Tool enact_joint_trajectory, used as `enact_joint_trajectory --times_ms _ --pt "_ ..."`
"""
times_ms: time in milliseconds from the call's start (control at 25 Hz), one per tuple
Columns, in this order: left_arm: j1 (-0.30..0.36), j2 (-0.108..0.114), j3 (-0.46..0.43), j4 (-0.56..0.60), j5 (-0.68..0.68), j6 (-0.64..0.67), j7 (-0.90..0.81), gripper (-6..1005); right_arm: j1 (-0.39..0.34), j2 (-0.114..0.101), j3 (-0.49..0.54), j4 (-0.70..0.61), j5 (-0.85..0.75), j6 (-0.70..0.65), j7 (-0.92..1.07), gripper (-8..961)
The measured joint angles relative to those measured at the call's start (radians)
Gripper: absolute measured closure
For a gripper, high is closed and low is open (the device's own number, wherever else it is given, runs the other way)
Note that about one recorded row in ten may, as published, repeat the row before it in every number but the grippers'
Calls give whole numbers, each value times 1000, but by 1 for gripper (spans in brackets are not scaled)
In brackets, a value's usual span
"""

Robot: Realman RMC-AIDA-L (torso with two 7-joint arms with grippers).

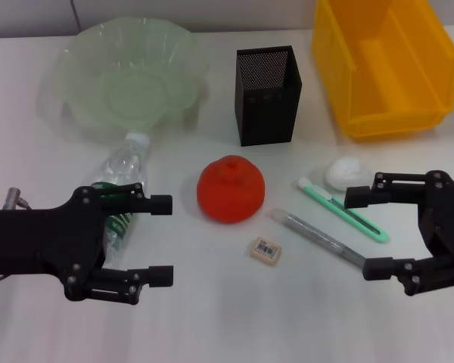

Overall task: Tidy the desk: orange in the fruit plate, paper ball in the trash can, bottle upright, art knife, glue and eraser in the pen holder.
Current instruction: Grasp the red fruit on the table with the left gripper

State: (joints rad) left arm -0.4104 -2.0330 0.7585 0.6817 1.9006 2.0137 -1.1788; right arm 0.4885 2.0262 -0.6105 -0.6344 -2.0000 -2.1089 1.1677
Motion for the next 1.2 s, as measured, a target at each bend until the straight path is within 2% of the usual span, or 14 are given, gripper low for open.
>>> enact_joint_trajectory --times_ms 200,280,640,920,1000,1040,1080,1120,1200 --pt "-4 -1 4 3 0 -1 0 155 7 0 11 1 0 2 18 158" --pt "-16 7 11 11 -31 -1 -23 157 5 0 11 1 0 5 18 158" --pt "-21 0 10 17 -34 -2 -26 163 -5 11 25 4 0 31 12 158" --pt "-51 -5 2 58 -30 -32 -93 168 -65 11 133 28 0 132 12 158" --pt "-123 -33 11 151 73 -184 -213 169 -72 11 145 33 0 140 11 158" --pt "-123 -33 11 151 73 -184 -213 170 -79 10 154 37 0 148 11 158" --pt "-154 -37 15 152 116 -238 -238 171 -87 9 162 39 0 155 11 158" --pt "-206 -39 48 110 160 -355 -261 171 -100 9 171 39 0 167 11 157" --pt "-223 -39 72 85 168 -406 -267 173 -106 9 175 39 0 175 11 157"
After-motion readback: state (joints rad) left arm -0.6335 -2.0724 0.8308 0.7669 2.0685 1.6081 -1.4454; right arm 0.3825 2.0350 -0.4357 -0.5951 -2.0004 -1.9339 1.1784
